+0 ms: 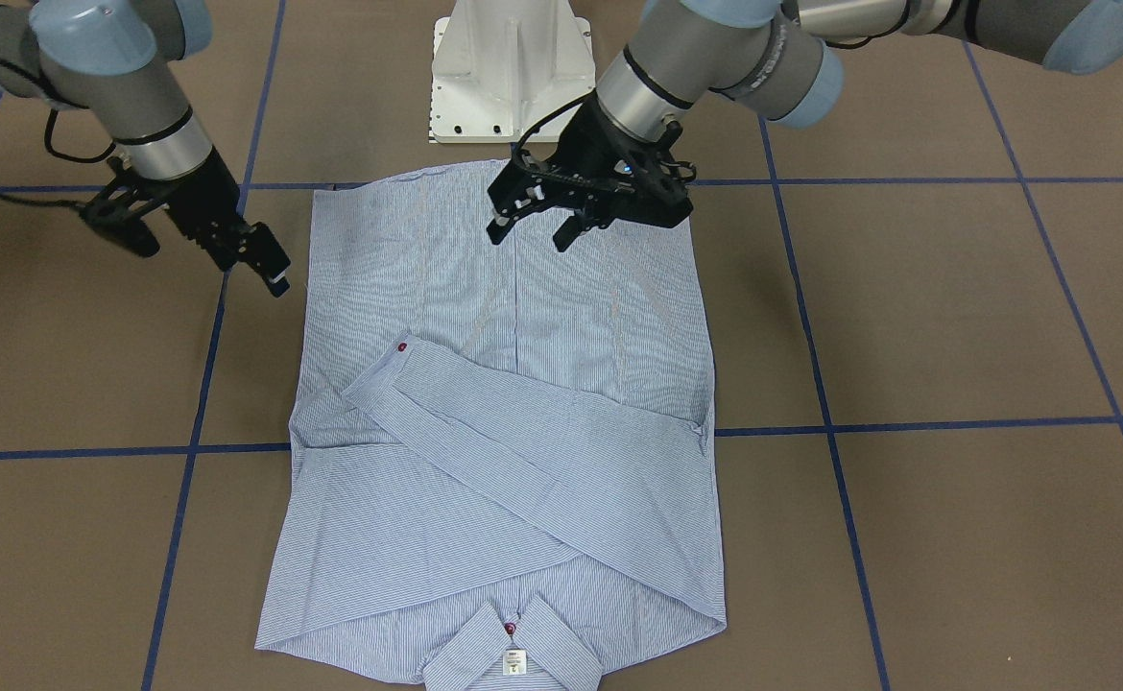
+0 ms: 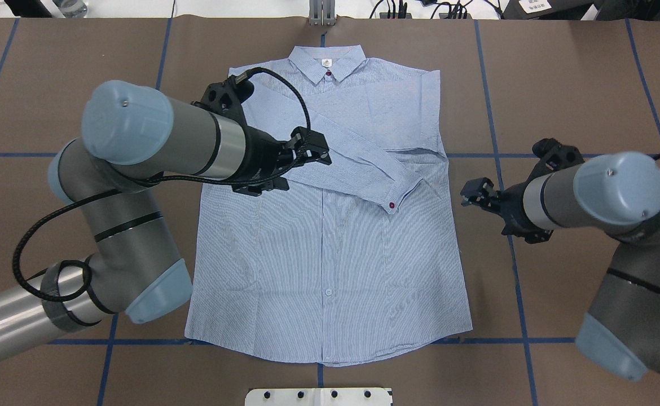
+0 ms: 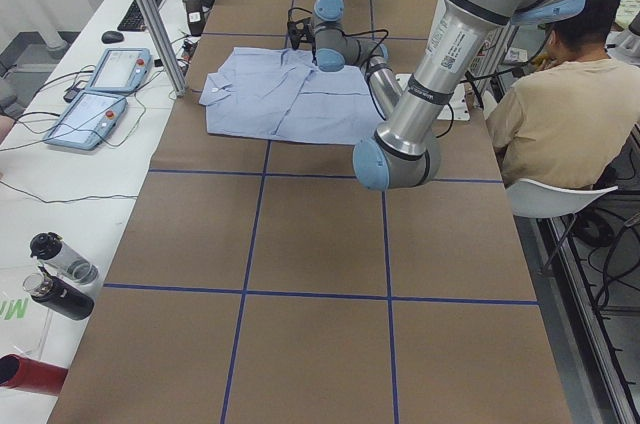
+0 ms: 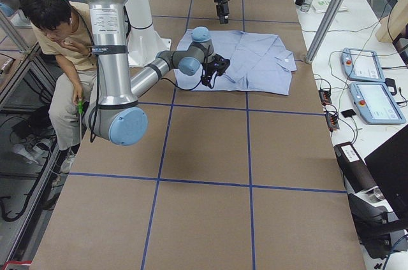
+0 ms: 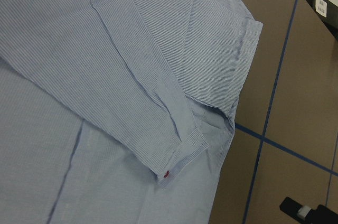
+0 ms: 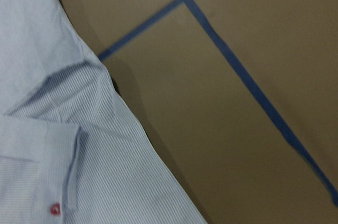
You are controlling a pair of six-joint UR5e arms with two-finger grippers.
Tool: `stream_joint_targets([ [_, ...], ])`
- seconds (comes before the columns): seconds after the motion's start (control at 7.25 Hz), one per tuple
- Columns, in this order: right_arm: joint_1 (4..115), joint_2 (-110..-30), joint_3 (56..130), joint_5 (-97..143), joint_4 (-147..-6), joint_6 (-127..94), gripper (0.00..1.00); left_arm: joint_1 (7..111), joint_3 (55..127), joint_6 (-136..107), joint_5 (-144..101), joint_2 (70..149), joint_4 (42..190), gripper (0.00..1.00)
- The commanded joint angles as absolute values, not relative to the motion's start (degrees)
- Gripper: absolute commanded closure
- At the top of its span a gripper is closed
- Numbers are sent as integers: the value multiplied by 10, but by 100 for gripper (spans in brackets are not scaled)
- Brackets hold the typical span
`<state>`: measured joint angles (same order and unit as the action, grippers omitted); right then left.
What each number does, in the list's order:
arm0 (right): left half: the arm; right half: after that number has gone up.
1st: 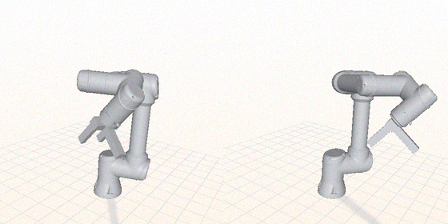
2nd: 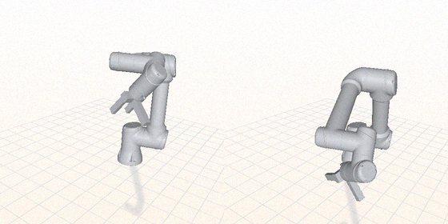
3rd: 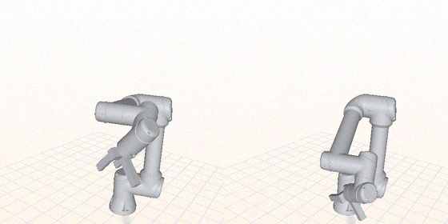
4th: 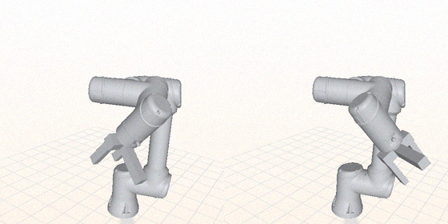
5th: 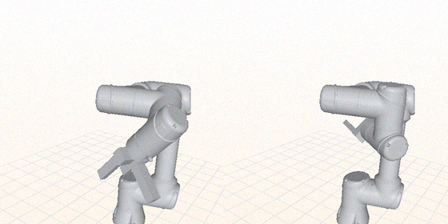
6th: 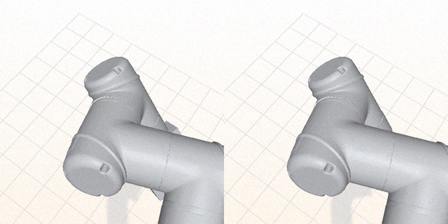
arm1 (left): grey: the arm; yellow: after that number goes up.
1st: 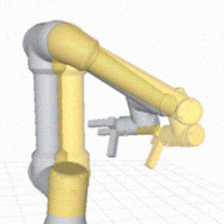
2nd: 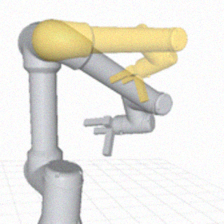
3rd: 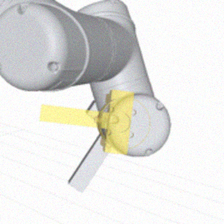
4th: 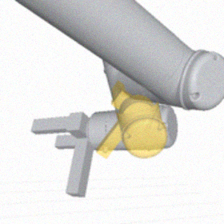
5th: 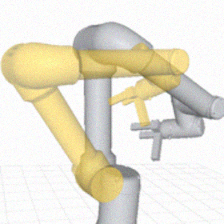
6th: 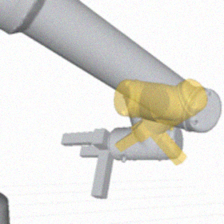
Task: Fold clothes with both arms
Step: 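Move the left gripper to the side edge while the right gripper reaches the hem corner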
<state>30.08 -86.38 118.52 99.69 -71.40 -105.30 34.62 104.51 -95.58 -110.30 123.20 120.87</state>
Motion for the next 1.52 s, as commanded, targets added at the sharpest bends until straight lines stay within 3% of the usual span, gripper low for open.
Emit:
stream_joint_targets([
  [0.0,149,-924,1241,887,-716,-1178,2,357,1064,-910,-1104,1187,1209,6],
  [0.41,60,-947,1254,829,-718,-1288,4,357,1063,-903,-1103,1183,1209,5],
  [1.38,47,-940,1209,826,-714,-1332,13,355,1063,-904,-1102,1181,1210,2],
])
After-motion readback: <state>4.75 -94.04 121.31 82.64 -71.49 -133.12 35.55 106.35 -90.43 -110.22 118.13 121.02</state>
